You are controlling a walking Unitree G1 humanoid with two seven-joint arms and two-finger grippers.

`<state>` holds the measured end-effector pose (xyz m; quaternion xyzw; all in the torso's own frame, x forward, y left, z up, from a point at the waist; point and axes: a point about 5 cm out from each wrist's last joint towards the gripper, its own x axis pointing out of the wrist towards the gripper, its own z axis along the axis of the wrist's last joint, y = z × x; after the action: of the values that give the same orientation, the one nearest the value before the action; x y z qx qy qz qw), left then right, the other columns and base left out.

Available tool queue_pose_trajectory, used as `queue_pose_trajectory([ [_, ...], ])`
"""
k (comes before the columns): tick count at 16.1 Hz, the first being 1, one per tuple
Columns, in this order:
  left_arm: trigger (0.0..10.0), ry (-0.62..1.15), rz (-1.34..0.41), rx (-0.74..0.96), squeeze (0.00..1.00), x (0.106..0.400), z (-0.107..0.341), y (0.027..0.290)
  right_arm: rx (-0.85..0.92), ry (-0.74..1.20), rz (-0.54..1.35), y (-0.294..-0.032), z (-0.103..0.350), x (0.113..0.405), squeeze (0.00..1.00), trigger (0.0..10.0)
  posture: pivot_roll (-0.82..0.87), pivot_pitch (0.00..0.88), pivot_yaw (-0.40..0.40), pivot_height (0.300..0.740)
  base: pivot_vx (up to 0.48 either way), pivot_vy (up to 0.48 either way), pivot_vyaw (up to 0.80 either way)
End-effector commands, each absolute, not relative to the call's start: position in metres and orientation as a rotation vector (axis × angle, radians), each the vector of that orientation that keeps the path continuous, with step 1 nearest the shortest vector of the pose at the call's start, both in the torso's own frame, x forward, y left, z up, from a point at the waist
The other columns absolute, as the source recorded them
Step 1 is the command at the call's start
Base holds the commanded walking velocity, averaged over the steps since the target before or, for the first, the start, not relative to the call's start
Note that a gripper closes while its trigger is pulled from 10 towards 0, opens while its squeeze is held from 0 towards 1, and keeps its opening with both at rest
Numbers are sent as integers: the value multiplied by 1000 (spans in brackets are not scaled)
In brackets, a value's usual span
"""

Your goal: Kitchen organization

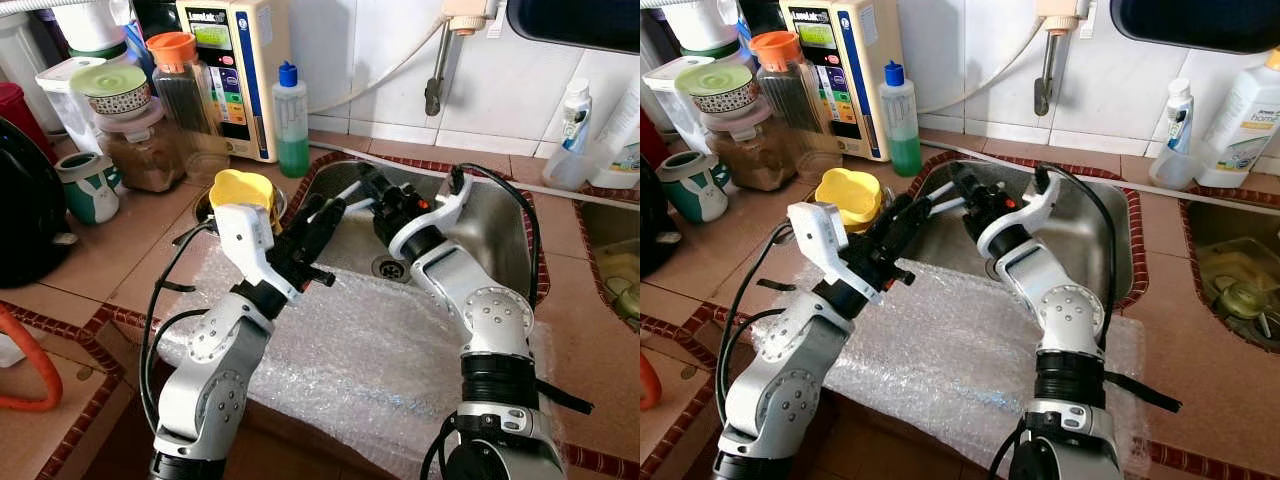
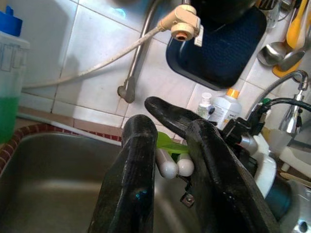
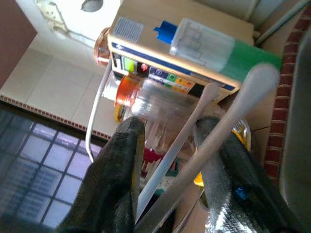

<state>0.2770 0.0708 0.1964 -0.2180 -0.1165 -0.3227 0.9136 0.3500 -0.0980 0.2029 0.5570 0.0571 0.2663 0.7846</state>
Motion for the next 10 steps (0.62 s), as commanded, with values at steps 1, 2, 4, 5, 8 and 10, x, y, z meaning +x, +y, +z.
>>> queue_pose_trajectory([
  [1, 10000, -250, -674, -438, 0, 275, 199, 71, 1204, 112, 582, -97, 209, 353, 0, 0, -192, 79, 82, 740, 0, 0, 0],
  [2, 10000, -250, -669, -435, 0, 276, 199, 72, 1201, 112, 580, -97, 208, 353, 0, 0, -192, 79, 82, 740, 0, 0, 0],
  [4, 10000, -249, -663, -427, 0, 277, 199, 73, 1188, 111, 573, -98, 207, 352, 0, 0, -194, 78, 84, 740, 0, 0, 0],
  [5, 10000, -248, -662, -425, 0, 278, 198, 73, 1189, 110, 570, -98, 206, 353, 0, 0, -195, 77, 82, 740, 0, 0, 0],
  [8, 10000, -246, -661, -420, 0, 278, 198, 72, 1183, 101, 562, -101, 208, 354, 0, 0, -195, 74, 83, 740, 0, 0, 0],
  [10, 10000, -241, -652, -420, 0, 279, 198, 71, 1183, 96, 556, -101, 208, 355, 0, 0, -194, 72, 83, 740, 0, 0, 0],
])
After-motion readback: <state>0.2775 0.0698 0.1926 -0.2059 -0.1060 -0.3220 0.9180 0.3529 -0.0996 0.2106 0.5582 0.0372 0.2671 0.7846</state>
